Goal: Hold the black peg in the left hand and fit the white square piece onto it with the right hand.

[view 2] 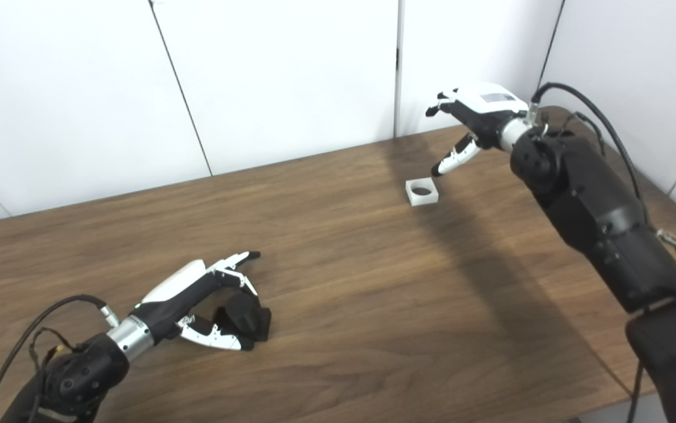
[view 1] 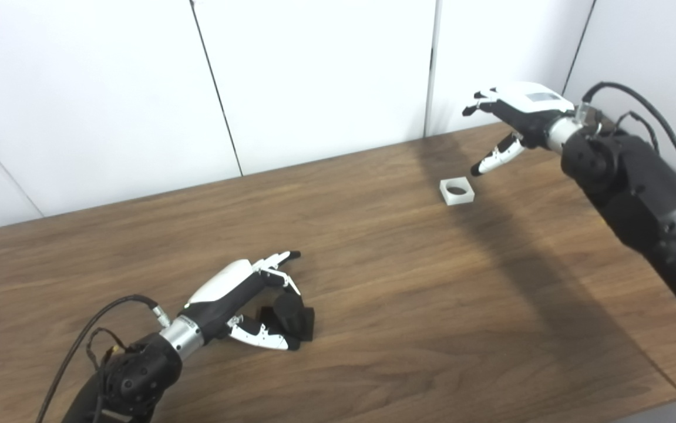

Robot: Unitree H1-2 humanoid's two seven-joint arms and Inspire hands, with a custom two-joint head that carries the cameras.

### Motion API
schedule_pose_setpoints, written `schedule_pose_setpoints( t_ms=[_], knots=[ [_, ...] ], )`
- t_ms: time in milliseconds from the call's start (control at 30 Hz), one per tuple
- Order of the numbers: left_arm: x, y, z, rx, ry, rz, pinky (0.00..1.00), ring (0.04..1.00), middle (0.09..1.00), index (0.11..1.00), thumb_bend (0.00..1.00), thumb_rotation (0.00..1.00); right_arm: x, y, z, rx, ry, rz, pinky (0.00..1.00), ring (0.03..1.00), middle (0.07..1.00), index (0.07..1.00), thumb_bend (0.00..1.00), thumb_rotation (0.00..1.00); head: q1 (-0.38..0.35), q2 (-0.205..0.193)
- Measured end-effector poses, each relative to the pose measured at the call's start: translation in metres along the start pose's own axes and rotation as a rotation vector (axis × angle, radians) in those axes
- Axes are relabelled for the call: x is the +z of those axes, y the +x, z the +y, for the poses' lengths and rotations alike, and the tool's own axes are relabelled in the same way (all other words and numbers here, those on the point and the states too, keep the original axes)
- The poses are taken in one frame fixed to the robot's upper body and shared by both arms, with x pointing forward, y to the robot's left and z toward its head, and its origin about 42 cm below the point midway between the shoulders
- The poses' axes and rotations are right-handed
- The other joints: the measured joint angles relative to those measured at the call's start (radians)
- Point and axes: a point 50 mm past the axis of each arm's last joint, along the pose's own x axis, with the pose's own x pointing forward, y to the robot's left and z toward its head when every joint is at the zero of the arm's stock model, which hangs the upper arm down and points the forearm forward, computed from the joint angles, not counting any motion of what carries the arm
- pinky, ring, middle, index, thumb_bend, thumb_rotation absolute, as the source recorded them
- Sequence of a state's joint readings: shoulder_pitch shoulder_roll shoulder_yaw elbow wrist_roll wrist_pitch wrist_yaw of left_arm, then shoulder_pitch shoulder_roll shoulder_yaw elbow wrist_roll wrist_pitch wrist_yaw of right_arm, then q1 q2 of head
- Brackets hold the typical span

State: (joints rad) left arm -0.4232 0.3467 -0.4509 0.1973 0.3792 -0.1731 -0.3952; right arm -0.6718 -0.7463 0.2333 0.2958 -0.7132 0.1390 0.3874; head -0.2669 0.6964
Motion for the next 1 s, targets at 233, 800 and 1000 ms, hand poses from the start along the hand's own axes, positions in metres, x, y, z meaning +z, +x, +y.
schedule_pose_setpoints(
  t_ms=[233,800,1000],
  knots=[
    [0.0,0.0,0.0,0.001,-0.002,0.0,1.0,1.0,0.999,0.495,0.52,0.08,0.005,0.014,0.008,0.084,-0.023,-0.001,0.96,0.993,0.96,0.836,0.79,0.37,0.003,0.003],
    [0.0,-0.001,-0.001,0.004,-0.001,-0.001,0.99,1.0,1.0,0.495,0.52,0.08,0.026,0.025,0.036,0.187,0.019,-0.03,1.0,1.0,0.985,0.833,0.83,0.39,0.025,0.011],
    [0.0,-0.001,-0.001,0.004,-0.002,-0.001,1.0,1.0,1.0,0.495,0.52,0.08,0.033,0.027,0.044,0.205,0.024,-0.042,1.0,1.0,0.989,0.829,0.83,0.4,0.026,0.012]
  ],
)
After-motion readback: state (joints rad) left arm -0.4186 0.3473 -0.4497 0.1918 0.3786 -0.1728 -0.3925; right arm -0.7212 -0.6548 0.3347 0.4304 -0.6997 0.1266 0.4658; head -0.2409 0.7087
